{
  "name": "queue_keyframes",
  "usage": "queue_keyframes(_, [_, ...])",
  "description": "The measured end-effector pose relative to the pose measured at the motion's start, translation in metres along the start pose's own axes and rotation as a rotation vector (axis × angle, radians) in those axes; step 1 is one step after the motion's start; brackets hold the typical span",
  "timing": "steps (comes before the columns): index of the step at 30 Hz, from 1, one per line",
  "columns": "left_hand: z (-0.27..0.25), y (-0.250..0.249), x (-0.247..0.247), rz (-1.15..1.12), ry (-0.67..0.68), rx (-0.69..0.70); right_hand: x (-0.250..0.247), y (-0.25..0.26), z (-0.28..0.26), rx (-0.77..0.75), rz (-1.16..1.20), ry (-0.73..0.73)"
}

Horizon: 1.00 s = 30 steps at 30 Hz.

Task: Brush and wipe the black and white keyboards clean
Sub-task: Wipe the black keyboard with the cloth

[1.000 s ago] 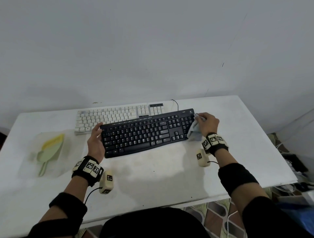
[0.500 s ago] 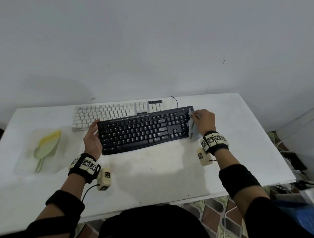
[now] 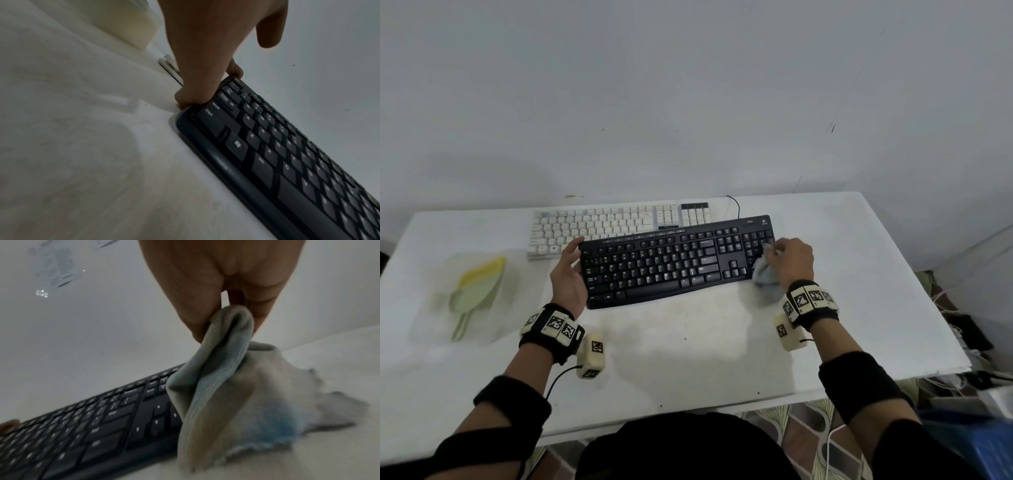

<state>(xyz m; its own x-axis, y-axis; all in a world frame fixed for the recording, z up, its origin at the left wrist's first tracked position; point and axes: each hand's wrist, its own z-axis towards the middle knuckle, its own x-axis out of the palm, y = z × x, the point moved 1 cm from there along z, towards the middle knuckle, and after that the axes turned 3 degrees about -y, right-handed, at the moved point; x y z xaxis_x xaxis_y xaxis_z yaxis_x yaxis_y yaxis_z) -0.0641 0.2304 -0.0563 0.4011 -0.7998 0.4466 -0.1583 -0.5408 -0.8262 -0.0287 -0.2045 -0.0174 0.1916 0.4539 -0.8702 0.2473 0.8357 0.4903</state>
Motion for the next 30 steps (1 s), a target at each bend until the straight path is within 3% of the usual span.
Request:
queue_keyframes(2, [0.0,-0.001,-0.001,0.002,-0.002,0.01,-0.007,0.018,0.012,-0.067,0.078,-0.072])
queue_keyframes(6, [0.0,0.0,0.001,0.008,0.01,0.015,0.004,0.025,0.017,-0.172,-0.009,0.049])
queue_keyframes(16, [0.001,0.001,-0.002,0.013,0.011,0.019,0.014,-0.002,-0.022,0.11,-0.145,0.19])
queue_keyframes(22, [-0.001,-0.001,-0.001,0.015,0.017,0.006,0.006,0.025,0.011,-0.091,0.062,-0.007])
queue_keyframes(25, [-0.001,-0.001,0.0,0.021,0.021,0.005,0.012,0.026,0.021,-0.132,0.035,0.011])
queue_keyframes(30, [-0.001,-0.002,0.002,0.033,0.004,-0.004,0.014,0.007,-0.001,-0.05,-0.05,0.092])
